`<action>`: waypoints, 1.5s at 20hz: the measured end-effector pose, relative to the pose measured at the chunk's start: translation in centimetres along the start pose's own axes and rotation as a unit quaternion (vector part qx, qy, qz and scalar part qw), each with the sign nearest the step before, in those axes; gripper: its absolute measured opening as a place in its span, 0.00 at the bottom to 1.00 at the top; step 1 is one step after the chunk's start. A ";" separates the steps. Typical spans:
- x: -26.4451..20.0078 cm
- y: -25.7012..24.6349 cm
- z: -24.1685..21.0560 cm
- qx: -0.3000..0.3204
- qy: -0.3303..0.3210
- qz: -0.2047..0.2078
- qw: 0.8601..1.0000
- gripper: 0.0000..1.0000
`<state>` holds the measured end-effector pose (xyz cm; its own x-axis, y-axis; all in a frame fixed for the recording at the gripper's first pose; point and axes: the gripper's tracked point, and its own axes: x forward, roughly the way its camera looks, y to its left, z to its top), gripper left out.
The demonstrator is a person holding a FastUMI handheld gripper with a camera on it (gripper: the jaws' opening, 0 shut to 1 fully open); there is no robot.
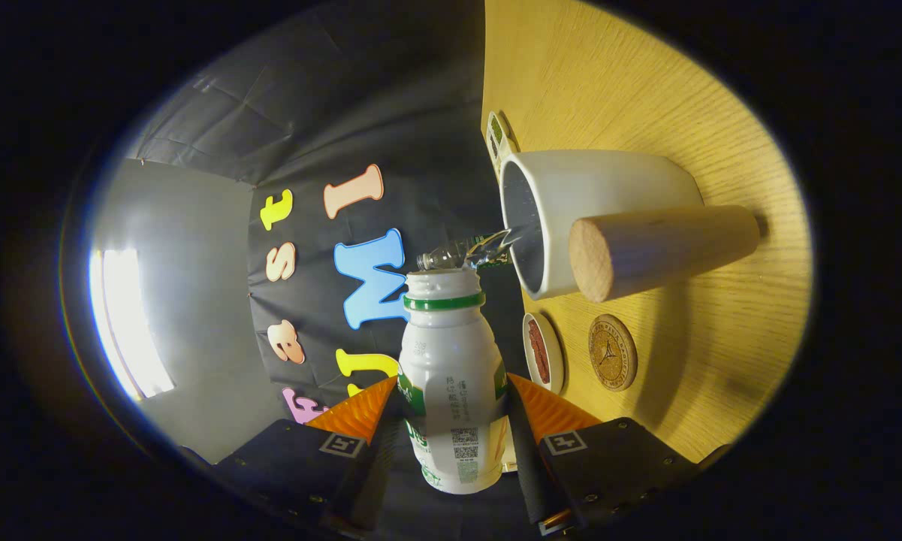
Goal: Take the bottle from table, then pour the juice into the cup, finally place the bottle on the coaster
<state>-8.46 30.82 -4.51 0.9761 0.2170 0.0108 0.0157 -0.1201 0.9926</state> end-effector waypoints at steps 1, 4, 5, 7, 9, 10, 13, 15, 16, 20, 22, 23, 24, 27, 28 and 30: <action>0.0 0.0 0.0 0.001 0.000 0.000 1.000 0.71; 0.0 0.1 -0.2 0.002 0.001 0.002 1.000 0.71; 0.0 0.2 -0.2 0.003 0.001 0.002 1.000 0.71; 0.0 0.3 -0.3 0.006 0.003 0.003 1.000 0.71; 0.0 0.2 -0.3 0.006 0.003 0.002 1.000 0.71; 0.0 0.1 -0.3 0.007 0.003 0.001 1.000 0.71; -0.1 0.2 -0.5 0.014 0.005 0.002 1.000 0.71; 0.0 0.1 -0.6 0.013 0.005 0.001 1.000 0.71; 0.0 0.1 -0.6 0.014 0.005 0.002 1.000 0.71; 0.0 0.3 -0.4 0.018 0.003 0.005 1.000 0.71; 0.0 0.4 -0.4 0.019 0.003 0.005 1.000 0.71; 0.0 0.5 -0.3 0.019 0.002 0.006 1.000 0.71; 0.0 0.4 -0.4 0.020 0.002 0.007 1.000 0.71; 0.0 0.5 -0.4 0.022 0.003 0.007 1.000 0.71; 0.0 0.5 -0.4 0.023 0.002 0.008 1.000 0.71; 0.1 0.6 -0.4 0.024 0.002 0.009 1.000 0.71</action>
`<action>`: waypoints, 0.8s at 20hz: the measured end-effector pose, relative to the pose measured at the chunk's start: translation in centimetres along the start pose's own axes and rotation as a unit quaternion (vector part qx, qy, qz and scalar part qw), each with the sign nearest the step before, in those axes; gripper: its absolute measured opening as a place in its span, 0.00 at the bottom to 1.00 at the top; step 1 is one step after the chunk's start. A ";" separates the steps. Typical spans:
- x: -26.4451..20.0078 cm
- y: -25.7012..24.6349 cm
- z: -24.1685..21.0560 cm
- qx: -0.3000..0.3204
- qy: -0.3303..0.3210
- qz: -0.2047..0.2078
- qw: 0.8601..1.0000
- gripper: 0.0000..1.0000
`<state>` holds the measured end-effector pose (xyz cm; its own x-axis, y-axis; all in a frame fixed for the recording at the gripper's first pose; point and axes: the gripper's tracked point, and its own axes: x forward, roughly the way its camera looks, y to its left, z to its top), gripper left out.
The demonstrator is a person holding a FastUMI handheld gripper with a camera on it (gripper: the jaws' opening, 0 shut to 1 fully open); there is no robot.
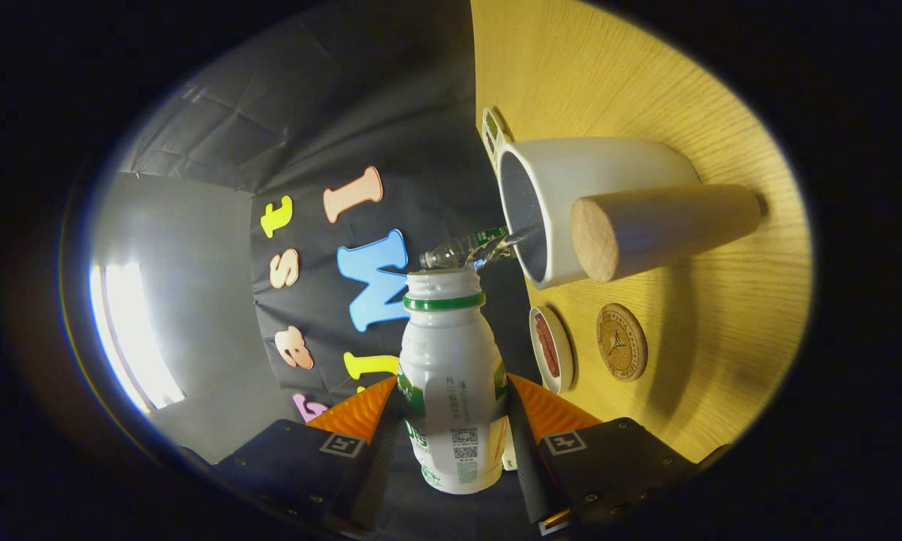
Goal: Take the bottle from table, then pour the juice into the cup, finally place the bottle on the coaster
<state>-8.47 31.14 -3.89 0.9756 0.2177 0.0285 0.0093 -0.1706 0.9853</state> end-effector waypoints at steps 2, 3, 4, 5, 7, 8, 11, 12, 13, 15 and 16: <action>0.0 0.1 0.1 0.001 -0.001 0.001 1.000 0.71; -0.1 0.1 0.1 0.003 -0.001 0.001 1.000 0.71; -0.1 0.2 0.1 0.005 -0.001 0.002 1.000 0.71; -0.1 0.2 0.2 0.006 -0.001 0.002 1.000 0.71; 0.0 0.3 0.1 0.008 -0.002 0.004 1.000 0.71; 0.0 0.4 0.1 0.009 -0.003 0.005 1.000 0.71; 0.1 0.6 0.1 0.013 -0.004 0.007 1.000 0.71; 0.1 0.6 0.1 0.014 -0.003 0.008 1.000 0.71; 0.0 0.7 0.1 0.013 -0.003 0.007 1.000 0.71; 0.1 0.6 0.0 0.014 -0.002 0.006 1.000 0.71; 0.1 0.5 0.0 0.014 -0.002 0.005 1.000 0.71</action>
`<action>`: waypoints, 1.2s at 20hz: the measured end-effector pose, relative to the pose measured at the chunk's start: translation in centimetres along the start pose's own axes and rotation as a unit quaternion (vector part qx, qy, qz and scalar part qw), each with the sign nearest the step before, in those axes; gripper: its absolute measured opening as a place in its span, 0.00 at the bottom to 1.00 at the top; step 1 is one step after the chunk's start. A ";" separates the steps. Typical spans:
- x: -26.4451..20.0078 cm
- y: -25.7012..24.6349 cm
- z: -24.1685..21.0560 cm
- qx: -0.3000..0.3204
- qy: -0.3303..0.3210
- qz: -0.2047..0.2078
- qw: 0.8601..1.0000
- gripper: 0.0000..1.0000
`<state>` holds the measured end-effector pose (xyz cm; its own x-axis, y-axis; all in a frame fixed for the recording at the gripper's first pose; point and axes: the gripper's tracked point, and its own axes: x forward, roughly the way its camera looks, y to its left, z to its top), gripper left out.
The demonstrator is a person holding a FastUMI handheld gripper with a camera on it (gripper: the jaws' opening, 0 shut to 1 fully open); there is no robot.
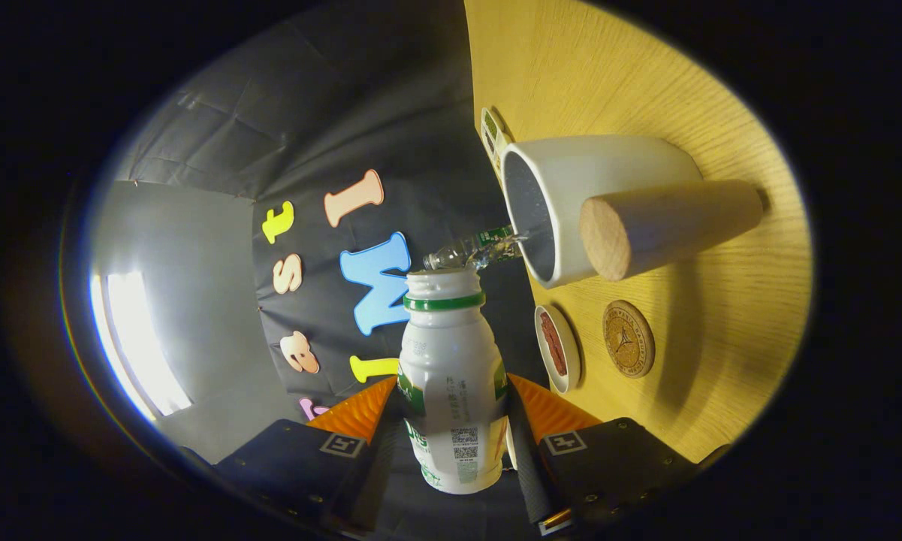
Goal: Take the bottle from table, then pour the juice into the cup, finally place the bottle on the coaster
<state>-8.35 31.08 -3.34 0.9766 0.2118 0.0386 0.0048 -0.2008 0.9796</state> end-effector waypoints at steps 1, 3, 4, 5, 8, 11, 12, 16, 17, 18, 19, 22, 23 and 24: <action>-0.1 0.1 0.1 0.001 0.000 0.000 1.000 0.71; 0.0 0.0 0.0 0.004 0.000 0.000 1.000 0.71; 0.0 0.0 0.0 0.005 0.000 -0.001 1.000 0.71; 0.1 0.1 0.0 0.006 -0.001 0.000 1.000 0.71; 0.2 0.0 0.0 0.009 -0.001 0.000 1.000 0.71; 0.3 -0.2 0.0 0.010 -0.001 0.000 1.000 0.71; 0.3 -0.3 0.0 0.011 -0.002 0.000 1.000 0.71; 0.5 -0.4 0.1 0.014 -0.003 -0.001 1.000 0.71; 0.5 -0.3 0.1 0.015 -0.003 0.000 1.000 0.71; 0.6 -0.3 0.1 0.017 -0.003 0.000 1.000 0.71; 0.6 -0.2 0.1 0.019 -0.003 0.001 1.000 0.71; 0.7 -0.3 0.1 0.023 -0.003 0.000 1.000 0.71; 0.6 -0.2 0.1 0.023 -0.003 0.000 1.000 0.71; 0.6 -0.2 0.1 0.024 -0.004 0.000 1.000 0.71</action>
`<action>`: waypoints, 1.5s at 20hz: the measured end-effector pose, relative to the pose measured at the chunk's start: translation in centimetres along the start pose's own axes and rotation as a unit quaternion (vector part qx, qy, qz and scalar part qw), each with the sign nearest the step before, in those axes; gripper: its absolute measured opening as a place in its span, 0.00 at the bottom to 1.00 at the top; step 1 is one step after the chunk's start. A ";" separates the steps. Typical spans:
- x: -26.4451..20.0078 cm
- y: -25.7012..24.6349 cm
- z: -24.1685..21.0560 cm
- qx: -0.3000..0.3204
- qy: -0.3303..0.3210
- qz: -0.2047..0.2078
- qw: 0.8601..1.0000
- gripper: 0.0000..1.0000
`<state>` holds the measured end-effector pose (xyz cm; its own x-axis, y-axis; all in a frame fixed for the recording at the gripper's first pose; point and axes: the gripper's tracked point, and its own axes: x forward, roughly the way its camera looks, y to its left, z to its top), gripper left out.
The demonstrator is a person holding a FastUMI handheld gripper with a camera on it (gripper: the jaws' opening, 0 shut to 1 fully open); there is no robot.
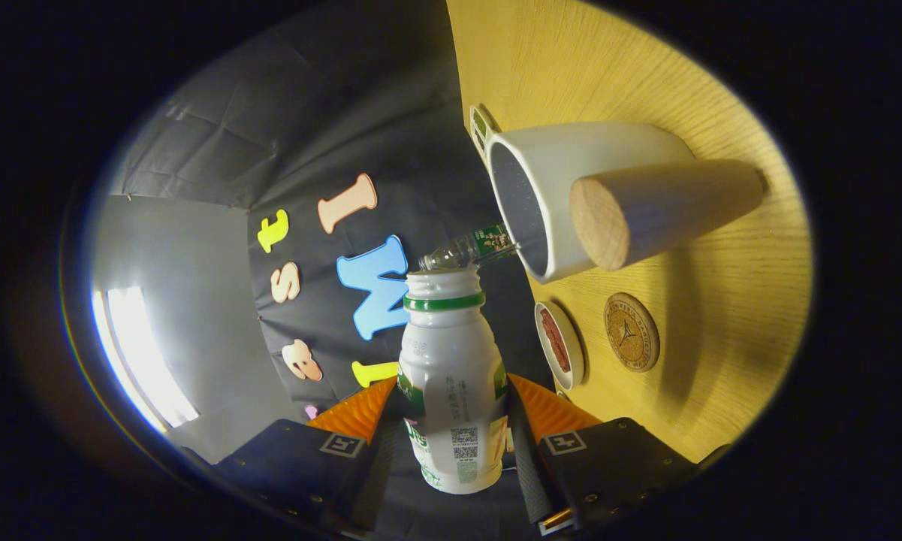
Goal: Take the bottle from table, then pour the juice into the cup, finally place the bottle on the coaster
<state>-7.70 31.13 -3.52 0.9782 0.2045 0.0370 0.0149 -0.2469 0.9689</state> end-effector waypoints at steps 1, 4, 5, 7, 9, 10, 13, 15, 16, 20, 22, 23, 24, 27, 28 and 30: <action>0.0 0.1 0.0 0.001 0.000 0.000 1.000 0.71; 0.0 0.0 0.0 0.002 0.000 0.000 1.000 0.71; 0.0 0.1 0.0 0.004 0.000 0.001 1.000 0.71; 0.0 0.2 0.0 0.007 0.000 0.002 1.000 0.71; 0.0 0.2 0.0 0.008 0.000 0.002 1.000 0.71; 0.0 0.2 0.0 0.009 0.000 0.003 1.000 0.71; 0.0 0.2 0.1 0.015 -0.002 0.002 1.000 0.71; 0.1 0.2 0.1 0.022 -0.003 0.004 1.000 0.71; 0.1 0.2 0.0 0.023 -0.003 0.004 1.000 0.71; 0.1 0.3 0.0 0.027 -0.003 0.005 1.000 0.71; 0.1 0.5 0.2 0.033 -0.005 0.007 0.999 0.71; 0.1 0.6 0.2 0.034 -0.007 0.008 0.999 0.71; 0.1 0.6 0.3 0.035 -0.008 0.009 0.999 0.71; 0.1 0.8 0.4 0.039 -0.009 0.010 0.999 0.71; 0.2 0.8 0.4 0.042 -0.011 0.011 0.999 0.71; 0.2 1.1 0.5 0.045 -0.013 0.013 0.999 0.71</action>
<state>-7.40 30.44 -2.61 0.9834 0.1734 0.0542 0.0074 -0.3361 0.9418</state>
